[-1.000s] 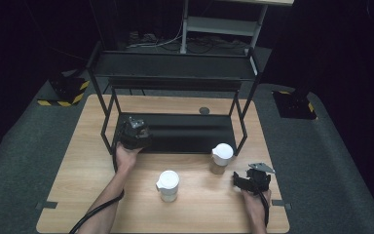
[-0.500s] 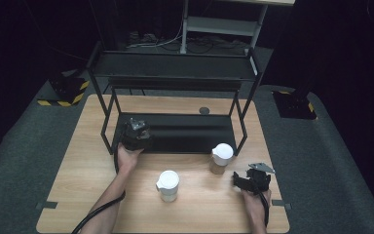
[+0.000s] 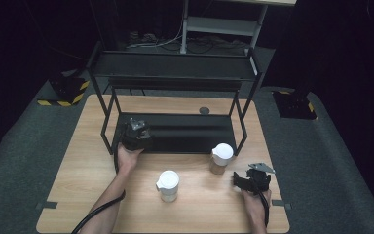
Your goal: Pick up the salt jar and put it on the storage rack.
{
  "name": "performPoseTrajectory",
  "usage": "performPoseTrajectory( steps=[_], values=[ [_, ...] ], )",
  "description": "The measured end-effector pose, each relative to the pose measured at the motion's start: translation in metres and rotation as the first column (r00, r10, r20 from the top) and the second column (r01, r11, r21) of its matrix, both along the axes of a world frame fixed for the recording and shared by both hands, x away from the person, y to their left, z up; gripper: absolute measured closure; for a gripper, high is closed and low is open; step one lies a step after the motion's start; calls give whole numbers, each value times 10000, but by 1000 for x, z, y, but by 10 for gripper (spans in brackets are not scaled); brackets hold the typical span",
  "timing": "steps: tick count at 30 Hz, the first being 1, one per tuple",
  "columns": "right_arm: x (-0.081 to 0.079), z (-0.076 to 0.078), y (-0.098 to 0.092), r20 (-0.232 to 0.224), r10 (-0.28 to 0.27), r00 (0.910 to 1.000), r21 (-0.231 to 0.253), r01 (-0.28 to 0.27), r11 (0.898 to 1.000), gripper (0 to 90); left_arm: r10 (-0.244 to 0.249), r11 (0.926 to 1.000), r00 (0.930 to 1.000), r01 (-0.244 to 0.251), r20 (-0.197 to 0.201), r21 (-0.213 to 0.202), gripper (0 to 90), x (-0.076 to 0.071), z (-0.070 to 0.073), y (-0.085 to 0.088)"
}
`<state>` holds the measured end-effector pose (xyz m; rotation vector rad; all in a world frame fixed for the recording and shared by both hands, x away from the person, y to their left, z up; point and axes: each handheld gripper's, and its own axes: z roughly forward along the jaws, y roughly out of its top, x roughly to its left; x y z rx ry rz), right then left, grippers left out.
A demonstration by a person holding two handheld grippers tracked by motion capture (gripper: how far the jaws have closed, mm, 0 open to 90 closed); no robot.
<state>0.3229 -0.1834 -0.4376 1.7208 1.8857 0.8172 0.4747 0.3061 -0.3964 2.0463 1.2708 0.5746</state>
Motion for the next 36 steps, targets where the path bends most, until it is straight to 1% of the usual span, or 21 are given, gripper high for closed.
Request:
performPoseTrajectory(
  steps=[3,4,5,7,9,14,23,24,36],
  values=[
    [0,0,0,3,0,10000,-2,0,10000,122,-49,9999,10000,50,-70,134,300,2,1,-2],
    [0,0,0,2,-1,10000,1,1,10000,122,-64,9997,9998,68,-168,240,293,3,1,-3],
    [0,0,0,2,-2,10000,5,2,10000,122,170,9998,9999,-170,-20,-43,262,0,-5,-6],
    [0,0,0,2,-1,10000,6,1,10000,123,230,9997,9997,-230,-12,-124,210,-1,-7,-6],
    [0,0,0,3,-2,10000,5,2,10000,122,275,9993,9996,-276,-48,-261,157,-2,-6,-4],
    [0,0,0,3,-2,10000,8,2,10000,122,141,9992,9998,-144,-107,-359,92,-2,0,2],
    [0,0,0,2,0,10000,4,0,10000,122,42,9994,9998,-48,-172,-345,81,-4,3,3],
    [0,0,0,2,1,10000,2,-1,10000,122,-165,9998,9994,162,-306,-87,81,-2,7,4],
    [0,0,0,1,0,10000,3,0,10000,122,-339,9994,9989,342,-337,87,76,-8,12,5]
  ],
)
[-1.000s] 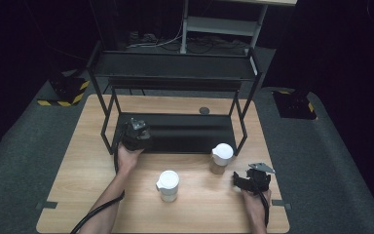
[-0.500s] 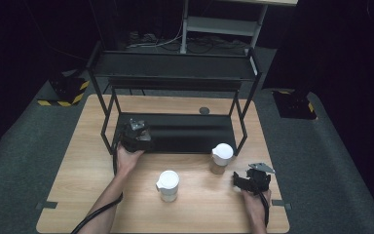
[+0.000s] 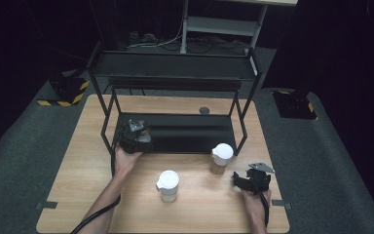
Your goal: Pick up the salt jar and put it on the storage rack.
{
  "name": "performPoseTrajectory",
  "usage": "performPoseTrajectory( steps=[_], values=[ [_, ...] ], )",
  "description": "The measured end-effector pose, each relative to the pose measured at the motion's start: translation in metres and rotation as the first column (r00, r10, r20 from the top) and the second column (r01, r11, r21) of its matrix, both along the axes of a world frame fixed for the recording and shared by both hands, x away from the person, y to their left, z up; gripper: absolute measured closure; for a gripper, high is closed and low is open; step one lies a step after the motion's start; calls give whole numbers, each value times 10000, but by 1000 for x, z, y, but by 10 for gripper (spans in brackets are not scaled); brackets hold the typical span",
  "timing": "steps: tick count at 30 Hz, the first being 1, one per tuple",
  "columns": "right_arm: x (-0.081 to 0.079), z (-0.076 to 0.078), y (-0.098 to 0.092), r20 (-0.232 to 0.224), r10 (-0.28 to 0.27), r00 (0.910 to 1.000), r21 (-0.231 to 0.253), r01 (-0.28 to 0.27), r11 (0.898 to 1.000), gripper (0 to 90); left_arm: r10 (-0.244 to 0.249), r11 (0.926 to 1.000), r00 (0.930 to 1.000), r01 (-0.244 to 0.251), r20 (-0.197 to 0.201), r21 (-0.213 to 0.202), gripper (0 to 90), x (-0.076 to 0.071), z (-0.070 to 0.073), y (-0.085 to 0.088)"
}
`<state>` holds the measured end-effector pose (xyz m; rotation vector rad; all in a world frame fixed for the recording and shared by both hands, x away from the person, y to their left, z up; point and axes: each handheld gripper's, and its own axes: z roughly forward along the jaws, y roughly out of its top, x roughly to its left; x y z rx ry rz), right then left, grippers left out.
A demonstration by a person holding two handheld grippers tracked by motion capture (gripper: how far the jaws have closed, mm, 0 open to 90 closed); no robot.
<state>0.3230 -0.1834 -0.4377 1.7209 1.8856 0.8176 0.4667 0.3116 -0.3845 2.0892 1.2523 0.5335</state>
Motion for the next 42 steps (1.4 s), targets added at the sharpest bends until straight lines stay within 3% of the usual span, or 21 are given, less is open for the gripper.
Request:
performPoseTrajectory(
  steps=[6,8,10,23,32,34,42],
  values=[
    [0,0,0,0,0,10000,-2,0,10000,122,-110,9999,9999,110,20,96,76,-4,2,1],
    [0,0,0,2,0,10000,-2,0,10000,122,-44,10000,9996,45,281,-22,75,-10,0,2],
    [0,0,0,2,0,10000,-3,0,10000,122,-223,9997,9997,222,141,36,75,-11,5,4],
    [0,0,0,2,-1,10000,0,1,10000,122,-317,9995,9986,317,423,24,75,-30,12,11],
    [0,0,0,4,0,10000,-2,0,10000,122,-516,9986,9970,524,571,-114,75,-44,17,18],
    [0,0,0,3,-3,10000,1,3,10000,122,-487,9980,9972,509,565,-375,75,-48,17,22],
    [0,0,0,3,-3,10000,3,3,10000,122,-519,9974,9972,545,542,-479,67,-68,17,38]
  ],
)
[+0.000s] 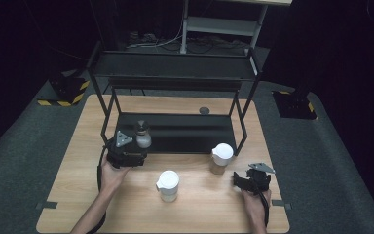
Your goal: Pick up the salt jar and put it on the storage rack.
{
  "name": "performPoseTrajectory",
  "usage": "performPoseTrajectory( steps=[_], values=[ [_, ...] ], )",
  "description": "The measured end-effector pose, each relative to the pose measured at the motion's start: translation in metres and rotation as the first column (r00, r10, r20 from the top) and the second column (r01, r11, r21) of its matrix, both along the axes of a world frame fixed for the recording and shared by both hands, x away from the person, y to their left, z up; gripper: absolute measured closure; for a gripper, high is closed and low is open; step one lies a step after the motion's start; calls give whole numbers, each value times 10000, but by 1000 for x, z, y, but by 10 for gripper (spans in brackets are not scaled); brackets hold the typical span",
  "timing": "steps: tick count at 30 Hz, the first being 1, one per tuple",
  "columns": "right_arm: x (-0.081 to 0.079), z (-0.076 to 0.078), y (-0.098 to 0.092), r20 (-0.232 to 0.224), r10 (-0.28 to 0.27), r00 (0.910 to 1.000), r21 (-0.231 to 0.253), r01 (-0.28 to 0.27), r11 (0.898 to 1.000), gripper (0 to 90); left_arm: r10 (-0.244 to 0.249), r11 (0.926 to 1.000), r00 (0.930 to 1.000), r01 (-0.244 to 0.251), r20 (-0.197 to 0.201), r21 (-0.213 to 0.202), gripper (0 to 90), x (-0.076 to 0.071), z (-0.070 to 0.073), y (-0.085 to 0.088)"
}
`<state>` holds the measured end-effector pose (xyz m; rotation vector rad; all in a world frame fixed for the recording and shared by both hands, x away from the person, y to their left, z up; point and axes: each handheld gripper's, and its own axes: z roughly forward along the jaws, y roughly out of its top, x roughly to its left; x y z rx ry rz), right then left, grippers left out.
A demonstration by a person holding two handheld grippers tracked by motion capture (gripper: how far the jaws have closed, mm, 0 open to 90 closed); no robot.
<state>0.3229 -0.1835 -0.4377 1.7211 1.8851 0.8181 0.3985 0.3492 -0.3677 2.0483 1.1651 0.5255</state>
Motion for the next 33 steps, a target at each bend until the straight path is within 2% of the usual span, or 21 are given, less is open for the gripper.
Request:
performPoseTrajectory(
  steps=[4,13,18,24,33],
  values=[
    [0,0,0,0,0,10000,1,0,10000,122,-107,9998,9999,106,40,177,65,-8,-2,3],
    [0,0,0,-1,1,10000,0,-1,10000,122,-20,9997,10000,18,97,244,63,-25,-9,13],
    [0,0,0,-2,0,10000,0,0,10000,123,-25,9996,10000,25,4,268,63,-28,-15,14],
    [0,0,0,-2,-1,10000,1,1,10000,123,-283,9994,9994,287,-185,213,64,-27,-23,15],
    [0,0,0,1,2,10000,1,-2,10000,123,-147,9984,9994,163,-311,541,64,-26,-32,7]
  ],
)
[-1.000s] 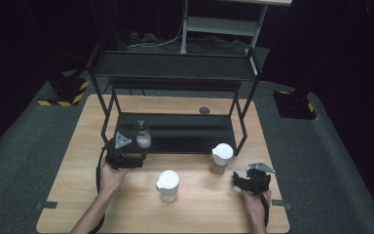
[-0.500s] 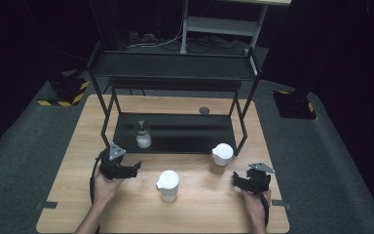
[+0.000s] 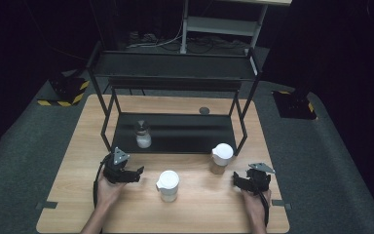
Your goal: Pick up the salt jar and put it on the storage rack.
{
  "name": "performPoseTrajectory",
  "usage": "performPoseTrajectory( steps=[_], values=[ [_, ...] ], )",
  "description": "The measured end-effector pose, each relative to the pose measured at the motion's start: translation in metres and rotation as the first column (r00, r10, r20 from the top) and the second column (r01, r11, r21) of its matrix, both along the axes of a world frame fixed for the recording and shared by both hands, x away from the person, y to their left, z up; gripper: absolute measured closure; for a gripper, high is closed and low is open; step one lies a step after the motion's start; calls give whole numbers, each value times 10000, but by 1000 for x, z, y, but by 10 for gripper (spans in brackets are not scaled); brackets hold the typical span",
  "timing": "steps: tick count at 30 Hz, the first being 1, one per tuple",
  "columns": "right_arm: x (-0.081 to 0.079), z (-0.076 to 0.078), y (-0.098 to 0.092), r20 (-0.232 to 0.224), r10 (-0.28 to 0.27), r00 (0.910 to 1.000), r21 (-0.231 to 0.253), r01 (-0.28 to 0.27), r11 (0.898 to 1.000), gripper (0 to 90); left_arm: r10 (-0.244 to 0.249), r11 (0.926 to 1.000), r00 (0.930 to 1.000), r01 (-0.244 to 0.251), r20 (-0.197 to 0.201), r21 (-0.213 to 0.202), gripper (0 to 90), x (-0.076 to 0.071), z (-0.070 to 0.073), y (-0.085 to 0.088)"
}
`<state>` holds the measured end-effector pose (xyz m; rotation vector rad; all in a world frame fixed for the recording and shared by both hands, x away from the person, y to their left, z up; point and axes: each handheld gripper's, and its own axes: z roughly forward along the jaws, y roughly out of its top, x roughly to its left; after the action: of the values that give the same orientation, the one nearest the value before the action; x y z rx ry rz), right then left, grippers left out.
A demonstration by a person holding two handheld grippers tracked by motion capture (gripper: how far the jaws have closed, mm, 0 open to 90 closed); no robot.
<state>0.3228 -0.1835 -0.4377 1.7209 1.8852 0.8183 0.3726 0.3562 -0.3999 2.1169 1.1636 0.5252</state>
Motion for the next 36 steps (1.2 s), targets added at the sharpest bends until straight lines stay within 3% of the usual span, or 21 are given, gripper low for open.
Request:
performPoseTrajectory(
  steps=[15,26,36],
  values=[
    [0,0,0,3,-3,10000,2,3,10000,123,60,10000,9998,-59,-207,21,64,3,-7,0],
    [0,0,0,-3,-3,10000,0,3,10000,123,-30,9998,9972,47,-741,216,65,11,-13,-3],
    [0,0,0,-2,-4,10000,0,4,10000,123,19,9998,9974,-4,-723,219,65,11,-13,-4]
  ],
)
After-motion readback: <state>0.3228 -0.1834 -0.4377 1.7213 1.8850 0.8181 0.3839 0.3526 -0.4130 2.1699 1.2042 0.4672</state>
